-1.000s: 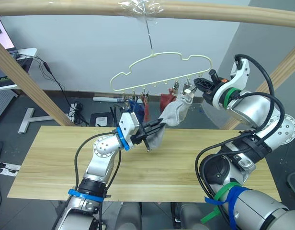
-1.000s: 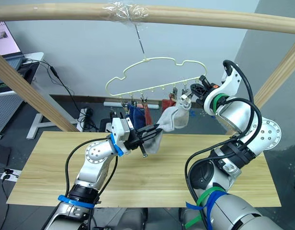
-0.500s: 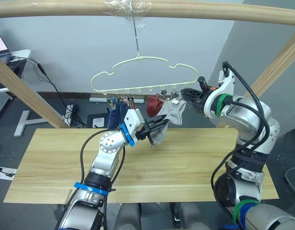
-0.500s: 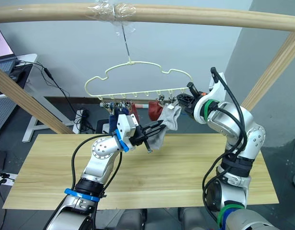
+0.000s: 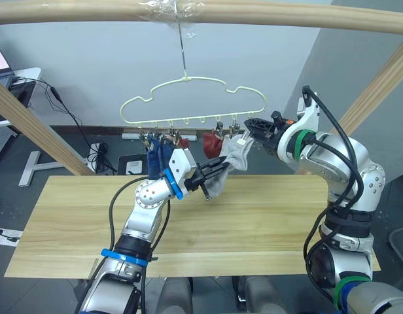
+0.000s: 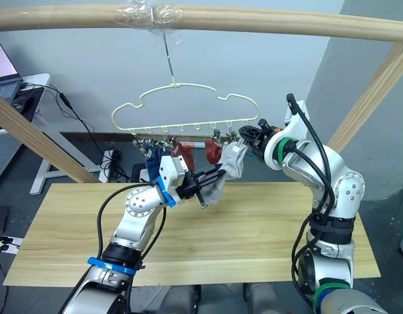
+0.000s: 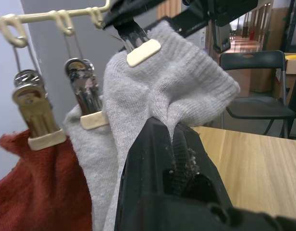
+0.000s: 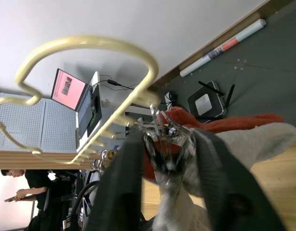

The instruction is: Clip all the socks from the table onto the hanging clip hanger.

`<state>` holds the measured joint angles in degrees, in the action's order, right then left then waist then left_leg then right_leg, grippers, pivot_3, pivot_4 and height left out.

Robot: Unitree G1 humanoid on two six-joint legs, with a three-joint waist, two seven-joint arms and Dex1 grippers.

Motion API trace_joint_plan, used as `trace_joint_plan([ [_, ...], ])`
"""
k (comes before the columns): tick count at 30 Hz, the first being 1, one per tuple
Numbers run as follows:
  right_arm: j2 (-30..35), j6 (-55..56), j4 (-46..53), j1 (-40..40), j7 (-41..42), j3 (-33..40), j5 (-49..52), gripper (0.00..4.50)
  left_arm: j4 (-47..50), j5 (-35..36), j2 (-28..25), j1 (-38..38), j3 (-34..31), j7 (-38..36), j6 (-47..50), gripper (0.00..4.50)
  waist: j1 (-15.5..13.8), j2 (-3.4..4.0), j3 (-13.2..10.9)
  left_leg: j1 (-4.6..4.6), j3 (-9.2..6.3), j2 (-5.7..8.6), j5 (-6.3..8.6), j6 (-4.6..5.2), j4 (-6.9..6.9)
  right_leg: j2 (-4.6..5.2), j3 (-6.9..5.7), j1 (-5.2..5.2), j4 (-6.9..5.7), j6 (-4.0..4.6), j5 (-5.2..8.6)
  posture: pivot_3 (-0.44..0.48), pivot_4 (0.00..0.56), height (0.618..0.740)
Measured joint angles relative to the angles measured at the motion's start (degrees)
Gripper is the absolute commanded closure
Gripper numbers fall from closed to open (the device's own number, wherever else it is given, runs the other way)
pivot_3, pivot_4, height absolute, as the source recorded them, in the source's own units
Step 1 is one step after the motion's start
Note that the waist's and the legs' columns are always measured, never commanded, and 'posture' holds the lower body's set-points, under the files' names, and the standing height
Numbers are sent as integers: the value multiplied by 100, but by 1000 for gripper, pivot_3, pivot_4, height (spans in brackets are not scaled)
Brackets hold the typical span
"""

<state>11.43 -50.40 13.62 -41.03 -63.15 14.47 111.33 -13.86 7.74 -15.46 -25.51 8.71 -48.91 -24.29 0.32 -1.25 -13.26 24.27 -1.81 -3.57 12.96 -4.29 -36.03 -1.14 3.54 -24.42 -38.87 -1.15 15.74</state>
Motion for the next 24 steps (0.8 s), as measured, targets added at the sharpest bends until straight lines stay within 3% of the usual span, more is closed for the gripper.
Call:
trace_joint_plan([
  [5, 7, 130, 1, -21, 234, 4, 1, 34, -2, 0, 7, -22, 1, 0, 0, 4500, 1, 0, 0, 0, 1, 0, 0, 0, 0, 0, 1, 0, 1, 0, 0, 74, 242, 740],
  [10, 418, 114, 127, 36, 530, 146, 7, 34, -43, 4, 67, -145, 41, -44, 39, 4500, -18, 0, -2, 2, 3, 2, 0, 0, -1, 1, 3, 0, 3, 0, 0, 56, 241, 740],
  [13, 1082, -73, 458, 524, 930, 149, 23, 0, -55, 55, 157, -179, 134, -147, 230, 3674, -30, 0, -3, 6, 2, 4, 1, 0, 0, 5, 2, 0, 9, 1, 0, 51, 240, 740],
  [16, 2226, -489, 801, 1243, 1497, -46, -32, 0, -48, 162, 160, -161, 260, -402, 676, 2786, -7, 0, -6, 8, 9, 8, 3, 5, 0, 10, 8, 0, 12, 3, -1, 46, 240, 740],
  [19, 2927, -787, 1345, 1752, 2234, -273, -643, 0, -19, 257, -1, -100, 327, -580, 1196, 1866, 78, -1, -7, -5, 11, 1, 6, 10, 1, 1, 14, 0, 4, -12, 10, 47, 239, 740],
  [22, 3190, -808, 1745, 2147, 2860, -376, -1277, 0, 12, 309, -220, 43, 313, -669, 1650, 958, 151, -3, -9, -19, 13, -8, 6, 10, 1, -12, 20, 3, -4, -21, 15, 73, 235, 740],
  [24, 3354, -639, 2292, 2978, 3518, -404, -2179, 0, 179, 403, -610, 331, 153, -671, 2090, 335, 147, -7, -10, -26, 1, -15, 6, 10, 4, -18, 13, 9, -3, -18, 22, 89, 232, 740],
])
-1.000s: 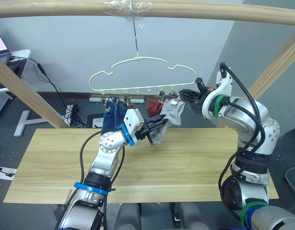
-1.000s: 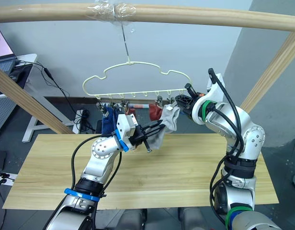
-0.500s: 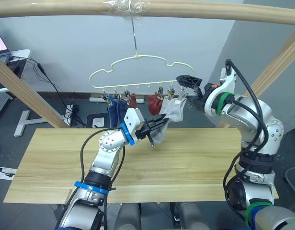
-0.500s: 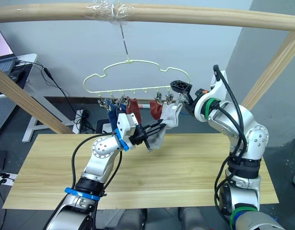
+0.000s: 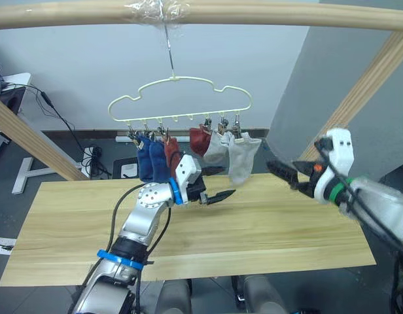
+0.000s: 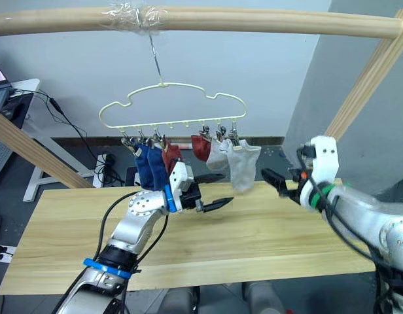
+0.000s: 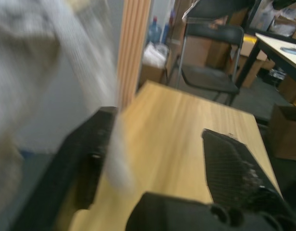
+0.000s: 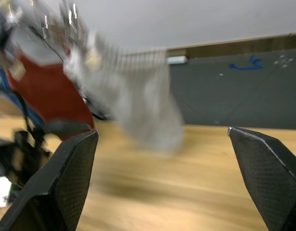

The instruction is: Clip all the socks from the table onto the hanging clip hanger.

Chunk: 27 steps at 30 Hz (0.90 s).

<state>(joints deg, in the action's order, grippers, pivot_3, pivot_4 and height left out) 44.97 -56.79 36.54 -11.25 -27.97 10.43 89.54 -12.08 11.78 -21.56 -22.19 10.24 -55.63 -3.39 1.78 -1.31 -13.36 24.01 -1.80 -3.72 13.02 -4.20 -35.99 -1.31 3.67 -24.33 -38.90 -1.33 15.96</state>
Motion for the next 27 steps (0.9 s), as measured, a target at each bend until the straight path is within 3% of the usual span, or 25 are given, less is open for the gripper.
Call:
trace_joint_plan([
  [1, 122, 154, 243, 467, 386, -81, -610, 0, 16, 61, -242, 159, -184, 52, 229, 22, 2, 0, -2, 0, 1, -2, 0, 0, 3, -1, -1, -3, -1, 2, 2, 89, 232, 740],
  [4, 621, 738, 786, 1796, 1535, -470, -2505, 0, 68, 197, -979, 623, -1009, 418, 1078, 22, -4, 2, -12, -5, 3, -2, 0, -2, 1, 2, -4, -2, -2, 0, 6, 129, 220, 740],
  [7, 579, 1658, 983, 2662, 2224, -621, -3947, 0, 445, 390, -1344, 1014, -1556, 700, 1753, 22, -56, -1, -12, -6, 11, 14, 0, -4, -2, 27, -4, 7, 3, -9, 11, 149, 210, 740],
  [11, 181, 2685, 812, 3469, 2740, -624, -5396, 0, 627, 320, -1882, 1953, -2281, 974, 1781, 22, -83, -21, -2, -20, 28, 18, 1, -7, -4, 38, 7, 17, 10, -16, 8, 187, 197, 740],
  [15, -233, 3031, 601, 3651, 3035, -595, -5964, 0, 626, 102, -1949, 2394, -2648, 1391, 1570, 22, -208, -23, -1, -22, 28, 18, 0, -7, -5, 39, 8, 15, 3, -18, 6, 187, 197, 740],
  [17, -349, 3106, 578, 3645, 3175, -595, -6154, 0, 614, 9, -1953, 2412, -2710, 1584, 1412, 22, -309, -24, 2, -22, 29, 16, -1, -8, -6, 39, 5, 15, 2, -19, 5, 228, 181, 740],
  [27, -963, 3125, 406, 3344, 3622, -542, -6674, 0, 546, 122, -1847, 2384, -2775, 1592, 1290, 22, -490, -48, 20, -18, 33, 17, 1, -10, -2, 40, 2, 15, 4, -15, 7, 224, 183, 740],
])
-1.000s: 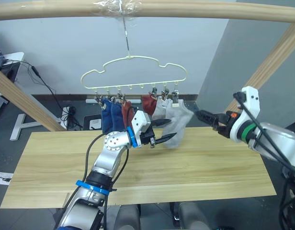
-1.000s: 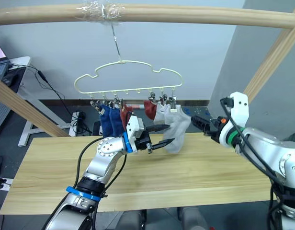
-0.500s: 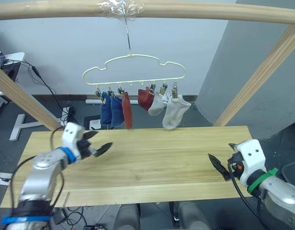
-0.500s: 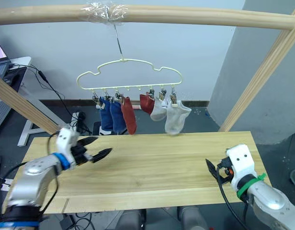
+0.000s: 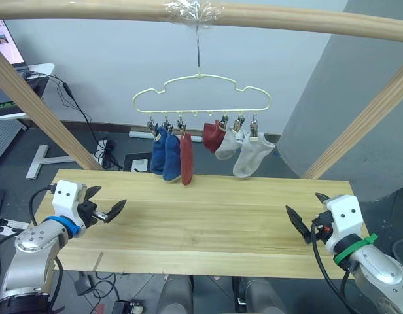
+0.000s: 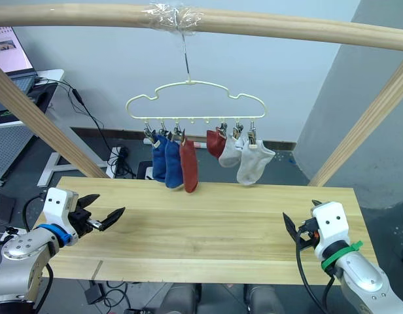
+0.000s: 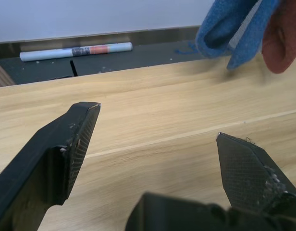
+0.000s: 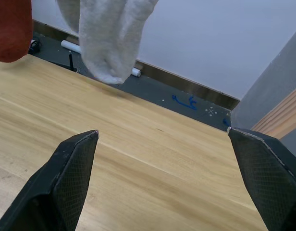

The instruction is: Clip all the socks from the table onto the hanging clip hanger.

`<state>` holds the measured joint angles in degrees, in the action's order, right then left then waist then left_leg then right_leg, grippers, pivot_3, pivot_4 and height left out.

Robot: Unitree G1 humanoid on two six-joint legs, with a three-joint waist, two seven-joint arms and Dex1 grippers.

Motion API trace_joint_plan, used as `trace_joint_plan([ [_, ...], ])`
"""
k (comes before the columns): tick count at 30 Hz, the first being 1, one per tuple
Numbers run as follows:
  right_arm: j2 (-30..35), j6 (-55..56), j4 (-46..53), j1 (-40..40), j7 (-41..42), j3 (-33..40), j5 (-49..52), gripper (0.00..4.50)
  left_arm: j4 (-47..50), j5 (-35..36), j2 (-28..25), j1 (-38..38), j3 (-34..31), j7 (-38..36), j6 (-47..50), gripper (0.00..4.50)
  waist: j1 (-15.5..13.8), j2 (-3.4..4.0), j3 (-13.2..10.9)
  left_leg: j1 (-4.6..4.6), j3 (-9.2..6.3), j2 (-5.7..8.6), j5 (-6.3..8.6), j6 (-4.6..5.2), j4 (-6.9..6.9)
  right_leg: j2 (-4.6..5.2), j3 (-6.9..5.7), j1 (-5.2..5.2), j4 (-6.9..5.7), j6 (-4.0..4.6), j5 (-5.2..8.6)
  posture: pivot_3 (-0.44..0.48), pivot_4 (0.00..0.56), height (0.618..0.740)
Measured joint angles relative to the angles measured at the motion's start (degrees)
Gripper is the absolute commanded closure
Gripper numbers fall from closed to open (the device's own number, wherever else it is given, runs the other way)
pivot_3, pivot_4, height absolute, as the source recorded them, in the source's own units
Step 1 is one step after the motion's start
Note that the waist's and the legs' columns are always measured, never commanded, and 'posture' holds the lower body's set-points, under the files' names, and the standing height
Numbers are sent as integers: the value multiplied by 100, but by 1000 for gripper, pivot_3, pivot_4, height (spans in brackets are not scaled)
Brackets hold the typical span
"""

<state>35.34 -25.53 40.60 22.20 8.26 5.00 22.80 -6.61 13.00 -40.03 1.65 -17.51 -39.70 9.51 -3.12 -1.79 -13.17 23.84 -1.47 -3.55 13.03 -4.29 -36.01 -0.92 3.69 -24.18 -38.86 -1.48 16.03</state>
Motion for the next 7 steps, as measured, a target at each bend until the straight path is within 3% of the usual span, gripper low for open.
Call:
trace_joint_plan([
  [7, -224, -14, -10, 79, 184, 101, -193, 0, -189, -6, -3, -205, 24, -85, -14, 22, -1, -5, 4, -4, 1, 0, -1, 0, -6, -1, 2, 2, -9, 0, -1, 218, 188, 740],
])
